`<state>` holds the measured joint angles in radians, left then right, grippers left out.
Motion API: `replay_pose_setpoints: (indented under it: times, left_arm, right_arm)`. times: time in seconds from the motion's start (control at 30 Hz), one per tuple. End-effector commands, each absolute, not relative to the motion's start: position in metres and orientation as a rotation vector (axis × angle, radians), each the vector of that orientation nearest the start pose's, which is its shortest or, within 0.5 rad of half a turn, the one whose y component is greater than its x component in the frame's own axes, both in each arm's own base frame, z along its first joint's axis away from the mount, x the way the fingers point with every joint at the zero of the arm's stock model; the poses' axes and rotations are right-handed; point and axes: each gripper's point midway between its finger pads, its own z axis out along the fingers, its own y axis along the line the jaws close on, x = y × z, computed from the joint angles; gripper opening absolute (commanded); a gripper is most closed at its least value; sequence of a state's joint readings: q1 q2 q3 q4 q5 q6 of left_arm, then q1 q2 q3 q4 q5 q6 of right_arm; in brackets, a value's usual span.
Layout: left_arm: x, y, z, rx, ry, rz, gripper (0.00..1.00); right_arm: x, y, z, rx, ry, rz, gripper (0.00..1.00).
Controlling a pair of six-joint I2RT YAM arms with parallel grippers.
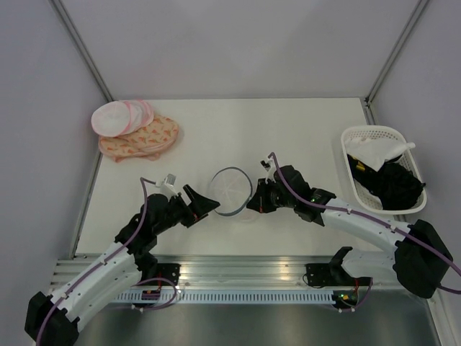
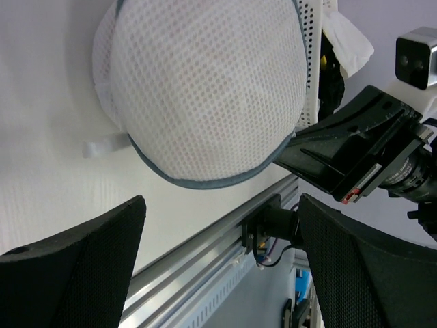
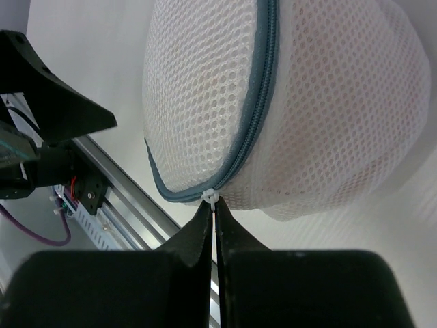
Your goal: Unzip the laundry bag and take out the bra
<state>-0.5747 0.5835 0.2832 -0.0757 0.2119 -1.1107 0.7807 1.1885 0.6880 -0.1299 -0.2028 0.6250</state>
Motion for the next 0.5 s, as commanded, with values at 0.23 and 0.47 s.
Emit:
replay_pose_setpoints:
  times: [0.23, 0.47]
  left_arm:
    - [0.153, -0.246, 0.135, -0.522, 2.19, -1.442, 0.96]
    - [0.151, -0.26, 0.122, -0.604, 2.203, -1.448, 0.97]
  right_arm:
    - [0.179, 0.297, 0.117, -0.396, 2.383, 1.124, 0.01]
    - [0.167, 0.307, 0.127, -0.455, 2.326, 1.234, 0.01]
